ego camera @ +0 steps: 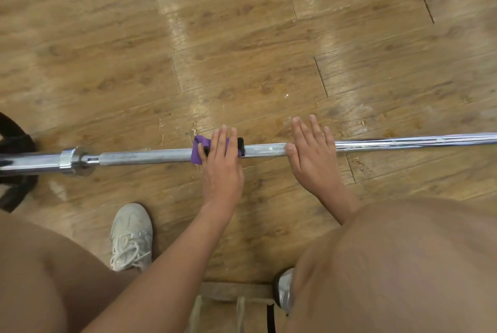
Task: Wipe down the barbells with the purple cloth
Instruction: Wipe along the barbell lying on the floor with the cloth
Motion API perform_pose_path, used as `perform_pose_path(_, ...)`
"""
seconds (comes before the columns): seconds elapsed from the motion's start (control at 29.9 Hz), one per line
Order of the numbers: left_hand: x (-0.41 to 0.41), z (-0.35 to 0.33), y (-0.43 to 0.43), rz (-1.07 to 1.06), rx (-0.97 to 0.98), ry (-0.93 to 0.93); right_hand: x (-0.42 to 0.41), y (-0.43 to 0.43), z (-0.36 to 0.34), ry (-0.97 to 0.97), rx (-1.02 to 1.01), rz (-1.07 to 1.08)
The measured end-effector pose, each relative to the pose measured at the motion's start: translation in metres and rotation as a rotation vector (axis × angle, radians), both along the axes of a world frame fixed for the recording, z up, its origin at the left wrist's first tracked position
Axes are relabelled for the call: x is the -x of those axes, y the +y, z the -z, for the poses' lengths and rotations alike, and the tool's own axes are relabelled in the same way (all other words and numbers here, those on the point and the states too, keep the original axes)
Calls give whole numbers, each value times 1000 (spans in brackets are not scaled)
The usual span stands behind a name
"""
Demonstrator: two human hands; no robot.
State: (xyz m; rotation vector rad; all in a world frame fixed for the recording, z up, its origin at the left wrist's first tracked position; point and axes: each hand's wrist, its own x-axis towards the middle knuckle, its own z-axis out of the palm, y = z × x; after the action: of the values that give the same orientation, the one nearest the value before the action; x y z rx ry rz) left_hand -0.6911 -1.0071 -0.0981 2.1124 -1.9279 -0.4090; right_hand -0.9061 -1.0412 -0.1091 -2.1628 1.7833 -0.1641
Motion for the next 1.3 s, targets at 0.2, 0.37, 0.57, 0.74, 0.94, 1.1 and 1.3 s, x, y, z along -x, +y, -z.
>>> perform_pose_path(0.2, 4, -1, -9, -37, 7, -11, 0, -9, -3, -14, -21, -2)
perform_pose_path(0.37, 9, -1, -15, -55, 2, -24, -1, -13, -3, -19, -21, -4)
perform_pose_path(0.57, 12, -6, -17, 132, -18, -72, -2, -16, -3, -18, -7, -2)
perform_pose_path(0.74, 0, -1, -22, 88, -15, -73, 0, -24, -4, -14, -46, -28)
perform_pose_path(0.94, -4, -1, -17, -31, -23, 18, 2, -33, -8, 4, -82, -44)
perform_pose_path(1.1, 8, 1, -22, -108, -15, 58, -5, -44, -13, 1, -124, -4)
perform_pose_path(1.3, 5, 7, -36, 7, 33, -36, -6, -62, -10, 22, -95, -8)
